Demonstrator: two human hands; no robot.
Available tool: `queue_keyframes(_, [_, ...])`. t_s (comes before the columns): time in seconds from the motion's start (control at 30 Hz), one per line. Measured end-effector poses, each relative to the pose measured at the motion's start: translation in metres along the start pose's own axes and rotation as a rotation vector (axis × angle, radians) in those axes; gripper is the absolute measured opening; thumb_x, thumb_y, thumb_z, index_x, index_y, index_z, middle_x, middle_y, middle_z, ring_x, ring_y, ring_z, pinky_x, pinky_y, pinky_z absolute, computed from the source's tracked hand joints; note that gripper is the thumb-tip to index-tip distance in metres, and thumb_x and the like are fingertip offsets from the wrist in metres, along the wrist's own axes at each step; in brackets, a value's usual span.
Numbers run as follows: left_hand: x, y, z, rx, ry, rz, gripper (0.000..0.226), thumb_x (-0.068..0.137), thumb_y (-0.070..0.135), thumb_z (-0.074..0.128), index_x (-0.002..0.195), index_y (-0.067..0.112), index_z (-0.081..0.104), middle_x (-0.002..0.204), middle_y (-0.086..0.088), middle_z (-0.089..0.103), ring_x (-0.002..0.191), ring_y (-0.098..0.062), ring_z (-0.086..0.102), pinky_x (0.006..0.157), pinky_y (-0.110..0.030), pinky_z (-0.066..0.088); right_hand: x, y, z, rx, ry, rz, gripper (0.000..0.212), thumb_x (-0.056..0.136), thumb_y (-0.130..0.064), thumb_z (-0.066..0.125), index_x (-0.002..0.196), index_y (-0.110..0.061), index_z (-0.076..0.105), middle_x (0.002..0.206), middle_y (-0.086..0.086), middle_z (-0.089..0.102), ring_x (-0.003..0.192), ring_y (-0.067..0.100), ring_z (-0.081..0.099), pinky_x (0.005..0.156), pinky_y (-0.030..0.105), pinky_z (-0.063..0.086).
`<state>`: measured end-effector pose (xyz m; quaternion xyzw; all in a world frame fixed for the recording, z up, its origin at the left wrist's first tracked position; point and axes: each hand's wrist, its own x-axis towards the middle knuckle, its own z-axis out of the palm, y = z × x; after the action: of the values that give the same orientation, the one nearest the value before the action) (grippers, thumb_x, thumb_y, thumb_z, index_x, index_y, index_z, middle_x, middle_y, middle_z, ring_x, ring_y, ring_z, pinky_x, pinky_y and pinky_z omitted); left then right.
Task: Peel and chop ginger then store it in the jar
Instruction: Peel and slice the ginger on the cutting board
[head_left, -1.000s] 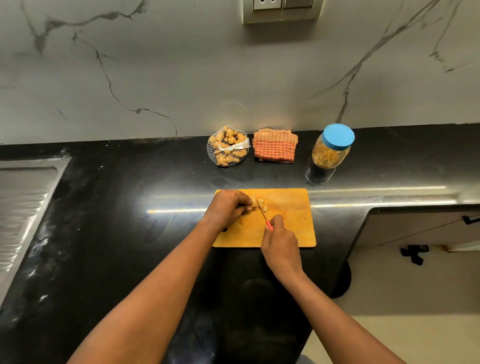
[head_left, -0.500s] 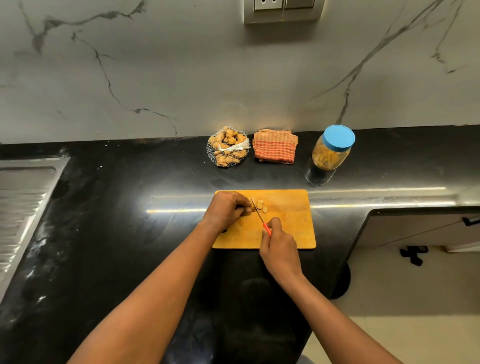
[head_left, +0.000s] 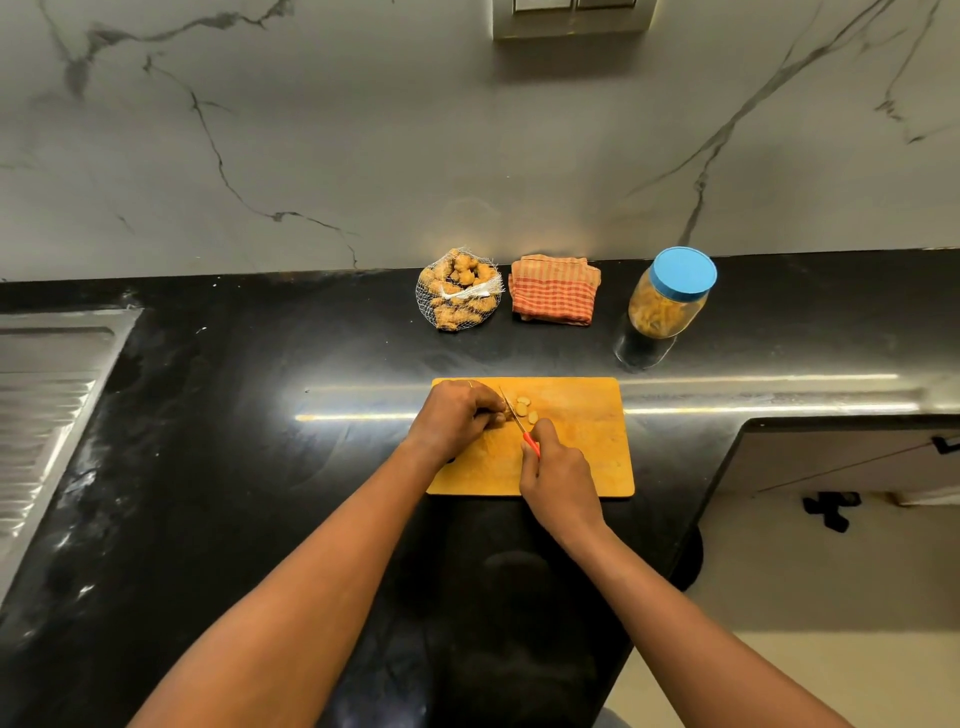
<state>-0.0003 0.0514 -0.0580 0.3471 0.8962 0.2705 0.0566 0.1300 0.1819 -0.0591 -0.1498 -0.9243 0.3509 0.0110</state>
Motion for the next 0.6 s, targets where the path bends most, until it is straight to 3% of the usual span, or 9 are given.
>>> queue_keyframes(0.23, [0.000,-0.001,0.001,-0.012,0.004,-0.020,0.016,0.080,0.012,0.078,0.096,0.014,0.078,0.095,0.001,0.076,0.087,-0.010,0.069,0.080,-0.019,0.052,-0.013,0.001,0.003,0.010,0.006,0.027,0.011,0.103,-0.021,0.047,0.110,-0.013,0.049,0.068,0.001,0.056,0.052,0.015,0.053,0.043,0.024,0.040])
queue_keyframes(0.33, [-0.001,0.000,0.002,-0.001,0.010,-0.027,0.016,0.080,0.009,0.077,0.095,0.014,0.078,0.093,0.001,0.076,0.085,-0.010,0.069,0.079,-0.013,0.047,-0.006,-0.001,0.004,-0.031,0.014,0.029,0.015,0.103,-0.021,0.047,0.115,-0.013,0.049,0.070,0.001,0.057,0.054,0.015,0.054,0.044,0.026,0.043])
queue_keyframes(0.43, [0.000,-0.001,0.001,0.005,0.007,-0.023,0.015,0.078,0.010,0.078,0.092,0.014,0.079,0.091,0.002,0.076,0.084,-0.010,0.070,0.077,-0.011,0.043,-0.006,-0.002,0.008,-0.038,0.025,0.038,0.018,0.103,-0.021,0.047,0.117,-0.011,0.050,0.070,0.001,0.057,0.054,0.015,0.053,0.043,0.022,0.035])
queue_keyframes(0.53, [0.000,-0.001,0.001,-0.003,-0.004,-0.049,0.016,0.079,0.010,0.077,0.095,0.015,0.078,0.094,0.002,0.076,0.086,-0.010,0.069,0.079,-0.011,0.045,-0.012,-0.002,0.009,-0.025,0.022,0.058,0.013,0.102,-0.021,0.048,0.113,-0.013,0.049,0.071,0.004,0.057,0.056,0.018,0.055,0.045,0.030,0.045])
queue_keyframes(0.6, [-0.001,0.001,0.002,-0.012,-0.007,-0.071,0.017,0.080,0.009,0.076,0.096,0.014,0.078,0.094,0.001,0.076,0.086,-0.009,0.069,0.077,-0.003,0.038,-0.013,-0.001,0.008,-0.016,0.016,0.063,0.012,0.102,-0.020,0.048,0.111,-0.013,0.049,0.070,0.004,0.057,0.056,0.019,0.056,0.047,0.032,0.046])
